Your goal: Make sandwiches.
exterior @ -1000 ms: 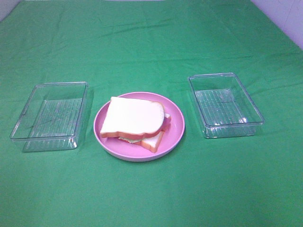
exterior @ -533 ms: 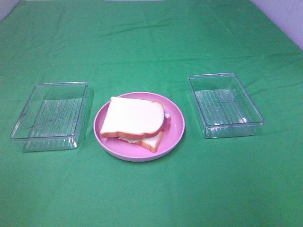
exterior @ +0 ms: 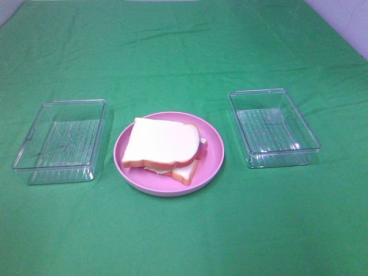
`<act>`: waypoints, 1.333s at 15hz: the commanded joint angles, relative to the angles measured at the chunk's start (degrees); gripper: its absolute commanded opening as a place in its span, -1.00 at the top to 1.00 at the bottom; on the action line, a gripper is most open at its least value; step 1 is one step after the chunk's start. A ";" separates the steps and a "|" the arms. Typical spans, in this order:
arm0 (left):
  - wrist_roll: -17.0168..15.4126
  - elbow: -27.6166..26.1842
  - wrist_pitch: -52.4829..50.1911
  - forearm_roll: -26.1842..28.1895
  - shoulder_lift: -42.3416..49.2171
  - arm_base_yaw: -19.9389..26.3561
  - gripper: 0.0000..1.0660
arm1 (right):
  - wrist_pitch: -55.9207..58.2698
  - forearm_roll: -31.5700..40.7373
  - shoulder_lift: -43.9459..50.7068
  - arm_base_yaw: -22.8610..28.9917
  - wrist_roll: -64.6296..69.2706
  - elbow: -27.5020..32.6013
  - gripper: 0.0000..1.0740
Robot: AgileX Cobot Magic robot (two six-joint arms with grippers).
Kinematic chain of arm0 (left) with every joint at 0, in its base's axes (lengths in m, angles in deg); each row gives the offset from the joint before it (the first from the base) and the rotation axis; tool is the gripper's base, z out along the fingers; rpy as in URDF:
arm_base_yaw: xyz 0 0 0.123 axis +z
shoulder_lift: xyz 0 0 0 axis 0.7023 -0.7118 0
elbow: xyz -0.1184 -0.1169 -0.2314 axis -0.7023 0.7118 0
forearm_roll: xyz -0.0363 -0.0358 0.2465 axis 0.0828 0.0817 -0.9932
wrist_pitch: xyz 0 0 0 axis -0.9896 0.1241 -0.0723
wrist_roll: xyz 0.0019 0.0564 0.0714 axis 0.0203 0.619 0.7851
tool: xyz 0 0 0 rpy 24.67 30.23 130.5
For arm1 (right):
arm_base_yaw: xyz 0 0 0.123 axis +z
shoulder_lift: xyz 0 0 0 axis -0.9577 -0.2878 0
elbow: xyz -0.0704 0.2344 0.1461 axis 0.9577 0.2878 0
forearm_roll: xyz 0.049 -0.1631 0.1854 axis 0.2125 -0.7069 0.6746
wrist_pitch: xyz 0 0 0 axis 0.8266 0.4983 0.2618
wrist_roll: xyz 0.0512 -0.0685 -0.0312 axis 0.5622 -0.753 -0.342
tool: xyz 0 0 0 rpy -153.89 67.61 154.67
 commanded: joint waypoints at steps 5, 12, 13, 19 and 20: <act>0.00 -0.06 -0.57 0.17 0.46 20.74 -0.39 | 0.06 0.46 1.26 -16.39 -0.74 0.17 -0.46; 0.00 -0.06 -0.57 0.11 0.52 34.38 -0.39 | 0.06 0.52 11.86 -20.34 -0.74 0.17 -0.46; 0.00 -0.06 -0.57 0.11 1.38 34.38 -0.39 | -0.06 0.52 11.80 -20.34 -0.74 0.11 -0.46; 0.17 0.06 -0.57 0.06 4.35 34.38 -0.39 | 0.00 0.52 11.34 -20.28 -0.74 0.11 -0.46; 0.17 0.06 -0.57 0.06 4.35 34.38 -0.39 | 0.00 0.52 11.29 -20.28 -0.74 0.11 -0.46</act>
